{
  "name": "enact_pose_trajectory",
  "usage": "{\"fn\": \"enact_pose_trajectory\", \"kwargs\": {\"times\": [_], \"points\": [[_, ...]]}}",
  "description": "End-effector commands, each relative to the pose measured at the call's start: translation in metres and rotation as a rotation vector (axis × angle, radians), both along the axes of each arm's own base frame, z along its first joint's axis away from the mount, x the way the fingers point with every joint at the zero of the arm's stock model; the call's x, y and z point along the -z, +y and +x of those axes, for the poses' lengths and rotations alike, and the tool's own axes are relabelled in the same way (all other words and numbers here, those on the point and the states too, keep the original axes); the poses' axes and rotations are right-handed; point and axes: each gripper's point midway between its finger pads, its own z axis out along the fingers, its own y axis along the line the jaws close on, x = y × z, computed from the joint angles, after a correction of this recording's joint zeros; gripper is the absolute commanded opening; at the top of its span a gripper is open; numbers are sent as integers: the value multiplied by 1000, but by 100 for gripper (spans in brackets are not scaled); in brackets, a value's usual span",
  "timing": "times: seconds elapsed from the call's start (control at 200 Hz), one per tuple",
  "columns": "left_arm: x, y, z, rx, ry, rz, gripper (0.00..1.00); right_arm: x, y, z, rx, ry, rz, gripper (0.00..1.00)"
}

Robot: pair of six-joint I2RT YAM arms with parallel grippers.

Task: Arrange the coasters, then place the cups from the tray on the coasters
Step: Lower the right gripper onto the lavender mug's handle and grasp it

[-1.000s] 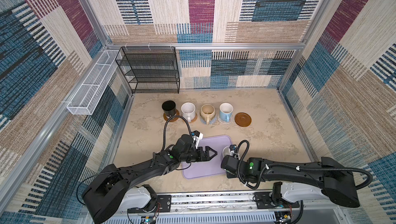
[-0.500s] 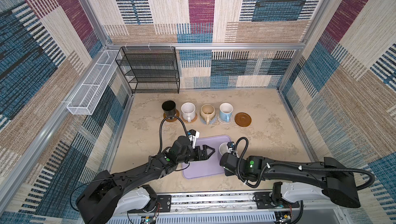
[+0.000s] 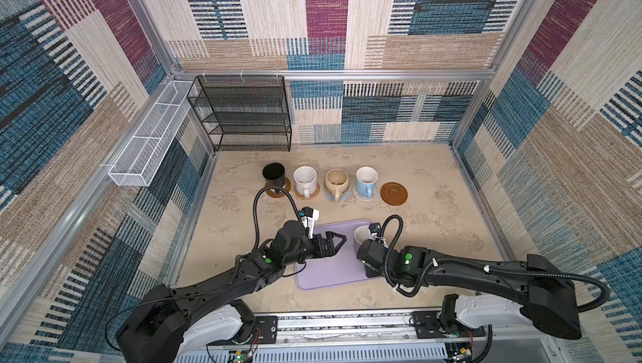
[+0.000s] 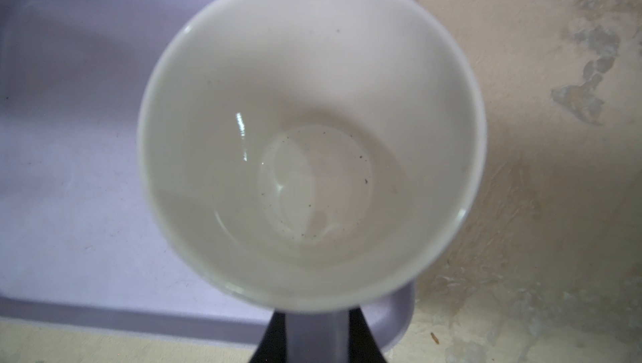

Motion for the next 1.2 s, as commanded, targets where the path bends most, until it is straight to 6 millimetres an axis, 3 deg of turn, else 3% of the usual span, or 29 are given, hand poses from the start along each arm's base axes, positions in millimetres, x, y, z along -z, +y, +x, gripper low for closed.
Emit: {"fn": "enact_pose_trajectory", "kwargs": {"times": [0.0, 0.04, 0.21, 0.316, 0.401, 0.671, 0.982, 1.102, 1.197], "points": [[2, 1, 5, -27, 15, 9, 100, 2, 4, 3, -10, -5, -8, 0], [3, 0, 5, -26, 18, 8, 100, 5, 3, 1, -11, 8, -16, 0], [7, -4, 7, -23, 31, 0, 99, 17, 9, -6, -35, 58, -14, 28], [9, -6, 7, -19, 40, 0, 99, 20, 7, -5, -22, 68, -36, 31], [9, -6, 7, -20, 40, 1, 99, 20, 8, -4, -21, 66, -40, 42], [11, -4, 7, -26, 37, 10, 99, 9, 14, 5, -17, 32, -29, 53], [13, -2, 6, -30, 39, 14, 99, 5, 3, 20, 30, -4, -42, 48], [14, -1, 6, -33, 40, 15, 99, 3, 8, 21, 9, -14, -20, 39], [14, -1, 7, -33, 40, 17, 99, 3, 9, 22, 9, -17, -22, 22]]}}
